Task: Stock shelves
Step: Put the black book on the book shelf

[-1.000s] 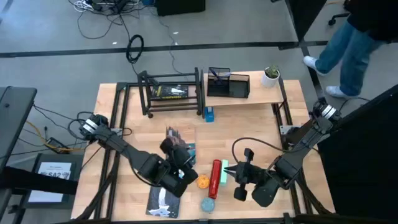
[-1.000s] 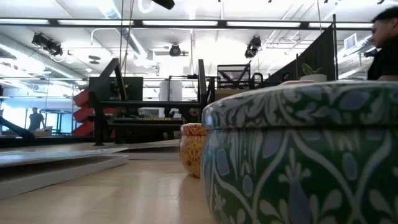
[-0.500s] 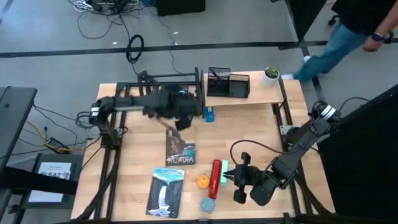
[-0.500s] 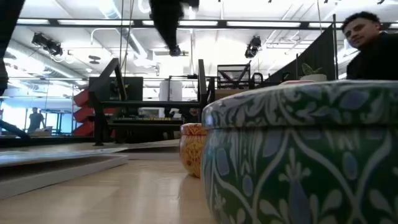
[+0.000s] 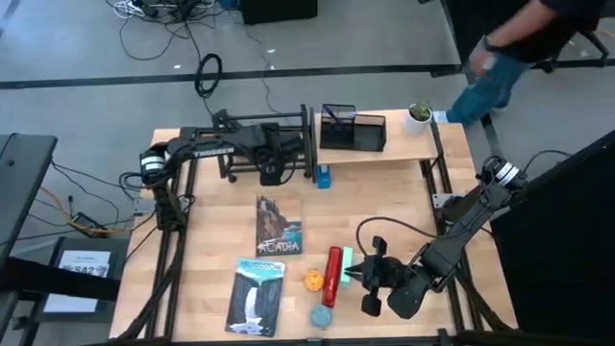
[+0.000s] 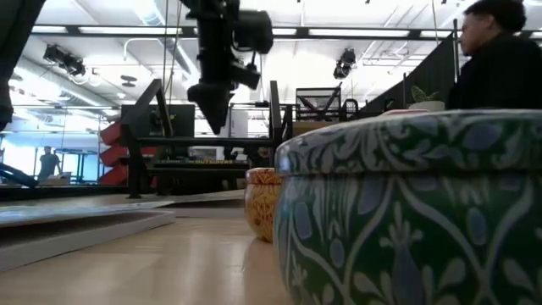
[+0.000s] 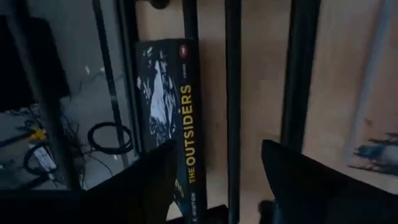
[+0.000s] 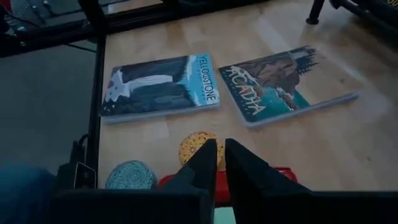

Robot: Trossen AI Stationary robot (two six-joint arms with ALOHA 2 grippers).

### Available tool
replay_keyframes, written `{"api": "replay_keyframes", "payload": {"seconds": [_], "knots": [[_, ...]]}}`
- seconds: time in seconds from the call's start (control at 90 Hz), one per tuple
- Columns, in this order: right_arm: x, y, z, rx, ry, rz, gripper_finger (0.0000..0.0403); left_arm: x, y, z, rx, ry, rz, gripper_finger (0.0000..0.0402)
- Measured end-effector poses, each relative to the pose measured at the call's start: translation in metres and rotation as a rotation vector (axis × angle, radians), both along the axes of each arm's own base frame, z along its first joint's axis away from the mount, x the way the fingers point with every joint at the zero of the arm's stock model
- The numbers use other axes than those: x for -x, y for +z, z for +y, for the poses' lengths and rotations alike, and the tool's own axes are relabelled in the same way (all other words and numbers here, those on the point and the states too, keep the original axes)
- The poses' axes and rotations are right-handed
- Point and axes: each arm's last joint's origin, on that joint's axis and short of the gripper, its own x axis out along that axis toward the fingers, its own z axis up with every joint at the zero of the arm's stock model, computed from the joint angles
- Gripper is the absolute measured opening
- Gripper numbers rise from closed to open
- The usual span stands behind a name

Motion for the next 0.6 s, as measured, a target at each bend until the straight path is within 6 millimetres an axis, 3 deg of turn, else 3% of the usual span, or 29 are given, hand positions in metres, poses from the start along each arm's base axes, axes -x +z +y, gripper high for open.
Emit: {"api": "replay_keyframes", "payload": {"seconds": [0.267,0.6], "knots": [[-0.005,0.001,-0.004,0.042,0.008,-0.003,0.0006,0.001,-0.025,0.017,-0.028,-0.018,-0.042,0.0211],[-0.015,0.001,-0.015,0.098,0.0,0.007,0.0006,0.006,-0.024,0.046,-0.035,0.045,-0.118,0.0211]]}}
